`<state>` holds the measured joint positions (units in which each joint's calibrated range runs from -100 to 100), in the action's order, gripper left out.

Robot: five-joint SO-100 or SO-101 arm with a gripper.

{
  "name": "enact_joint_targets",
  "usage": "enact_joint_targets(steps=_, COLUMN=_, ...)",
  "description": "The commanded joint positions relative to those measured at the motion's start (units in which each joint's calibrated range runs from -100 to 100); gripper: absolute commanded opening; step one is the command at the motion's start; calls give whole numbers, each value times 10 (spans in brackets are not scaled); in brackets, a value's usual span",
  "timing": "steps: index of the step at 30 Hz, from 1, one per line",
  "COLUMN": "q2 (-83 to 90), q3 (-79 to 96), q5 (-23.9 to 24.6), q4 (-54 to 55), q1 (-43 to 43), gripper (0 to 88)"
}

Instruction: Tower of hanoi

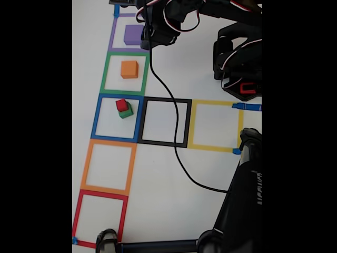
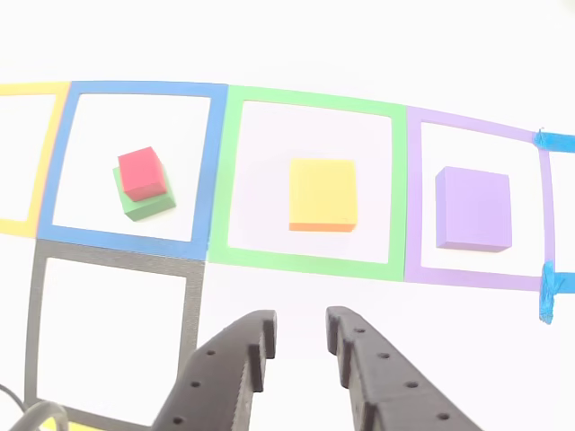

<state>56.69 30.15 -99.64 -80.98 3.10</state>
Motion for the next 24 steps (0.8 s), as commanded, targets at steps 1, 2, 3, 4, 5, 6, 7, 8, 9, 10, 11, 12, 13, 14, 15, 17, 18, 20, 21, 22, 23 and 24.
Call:
enact_joint_targets(steps=1, q2=-13, q3=-151, q5=-4, q4=-89, q1=51, gripper=14)
enact_joint_targets(steps=2, q2=-16, q3=-171, q5=-4, q4=-104, q1=64, gripper=14)
enact_joint_targets(steps=3, q2=-17, q3=-184, q5=-4, q4=-112, q1=75, gripper=14)
enact_joint_targets(steps=4, q2=-17, q3=-195, q5=-4, q4=-120, q1=87, gripper=14)
enact_joint_targets(steps=5, q2=-17, q3=-203, q5=-4, q4=-126, q1=97, gripper=14)
enact_joint_targets(steps=6, q2=-17, q3=-211, q5=-4, q4=-130, q1=106, gripper=14)
enact_joint_targets(steps=7, q2=-16, q3=-214, q5=-4, q4=-133, q1=114, gripper=14)
enact_joint_targets(steps=8, q2=-15, q3=-214, q5=-4, q4=-134, q1=120, gripper=14)
enact_joint_targets(steps=9, q2=-15, q3=-214, q5=-4, q4=-135, q1=123, gripper=15)
enact_joint_targets(steps=10, q2=-15, q3=-211, q5=-4, q4=-136, q1=125, gripper=17)
enact_joint_targets(steps=11, q2=-15, q3=-202, q5=-4, q4=-136, q1=127, gripper=19)
enact_joint_targets(steps=12, q2=-14, q3=-191, q5=-4, q4=-132, q1=129, gripper=24)
enact_joint_targets(steps=13, q2=-12, q3=-172, q5=-4, q4=-124, q1=130, gripper=32)
enact_joint_targets(steps=14, q2=-7, q3=-151, q5=-4, q4=-112, q1=129, gripper=38)
enact_joint_targets(steps=15, q2=0, q3=-121, q5=-4, q4=-91, q1=128, gripper=53)
enact_joint_targets(steps=17, q2=16, q3=-59, q5=-4, q4=-40, q1=125, gripper=89)
enact_joint_targets(steps=18, q2=25, q3=-26, q5=-4, q4=-12, q1=124, gripper=126)
enact_joint_targets(steps=20, q2=38, q3=43, q5=-4, q4=53, q1=120, gripper=187)
enact_joint_targets(steps=21, q2=44, q3=79, q5=-4, q4=89, q1=118, gripper=219)
enact_joint_targets(steps=22, q2=48, q3=109, q5=-4, q4=122, q1=115, gripper=245)
enact_joint_targets(steps=23, q2=52, q3=145, q5=-4, q4=159, q1=112, gripper=259)
enact_joint_targets(steps=24, q2=55, q3=172, q5=-4, q4=190, q1=109, gripper=268)
